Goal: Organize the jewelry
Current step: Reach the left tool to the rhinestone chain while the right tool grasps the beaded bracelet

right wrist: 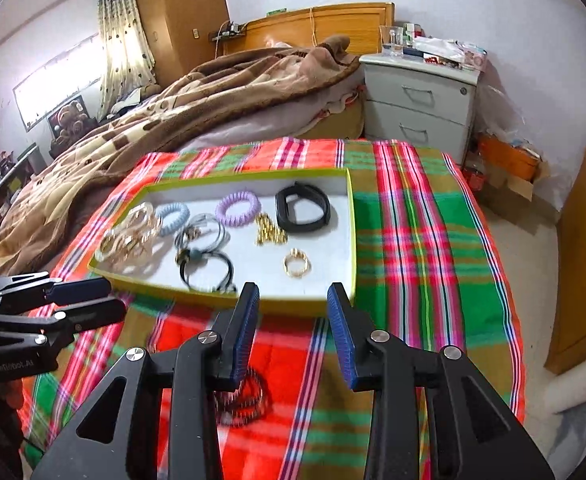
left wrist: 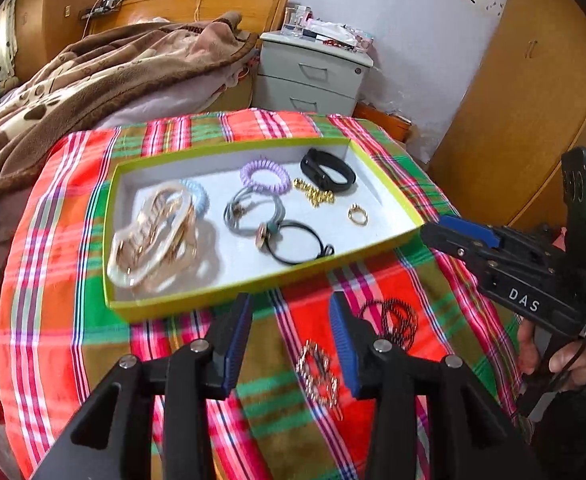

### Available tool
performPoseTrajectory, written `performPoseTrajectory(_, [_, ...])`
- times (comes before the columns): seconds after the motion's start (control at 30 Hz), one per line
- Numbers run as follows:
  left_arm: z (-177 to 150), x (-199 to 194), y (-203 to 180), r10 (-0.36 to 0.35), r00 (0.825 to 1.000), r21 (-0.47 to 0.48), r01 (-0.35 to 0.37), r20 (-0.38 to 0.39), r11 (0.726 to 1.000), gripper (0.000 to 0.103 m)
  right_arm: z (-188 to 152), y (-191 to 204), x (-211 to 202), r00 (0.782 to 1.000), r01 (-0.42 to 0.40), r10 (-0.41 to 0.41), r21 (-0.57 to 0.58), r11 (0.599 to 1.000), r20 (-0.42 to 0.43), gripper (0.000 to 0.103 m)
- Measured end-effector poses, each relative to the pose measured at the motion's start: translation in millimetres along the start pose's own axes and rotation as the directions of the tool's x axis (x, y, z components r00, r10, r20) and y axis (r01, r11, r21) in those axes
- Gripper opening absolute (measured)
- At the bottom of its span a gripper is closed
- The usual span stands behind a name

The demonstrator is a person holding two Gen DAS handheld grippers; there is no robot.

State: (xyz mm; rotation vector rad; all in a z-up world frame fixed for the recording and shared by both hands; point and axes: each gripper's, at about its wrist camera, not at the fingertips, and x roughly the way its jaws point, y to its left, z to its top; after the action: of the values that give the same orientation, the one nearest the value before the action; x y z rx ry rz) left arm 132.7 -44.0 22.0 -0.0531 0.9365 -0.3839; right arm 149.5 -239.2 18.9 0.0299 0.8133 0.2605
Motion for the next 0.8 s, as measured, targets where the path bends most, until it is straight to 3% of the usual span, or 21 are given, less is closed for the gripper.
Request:
performPoseTrajectory(0.23, [-19.7,-7.5,11.9,0.001,1.0,-0.051,-0.001,-0.003,0.999,0.042,-25.2,9.7,-5.6,0.997,-0.065,0.065,0.006,0.998,-0.031,0.036])
performPoseTrajectory(0.47, [-30.9,-13.1,28.2,0.019,1.0,-0.091,-0.019,-0.005,0.996,0.042,-50.0,47.4,3.7,0.98,-0.185,0.173,-0.126,0.975,-0.098,0.036])
performPoseTrajectory(0.8, [-36.6,-16.4,33.5,0.017,1.0,-0.109,-0.018,-0.008,0.994,0.042,-58.0,65.5,19.9,0.982,-0.132,0.097,-0.222,0.966,-0.164,0.036])
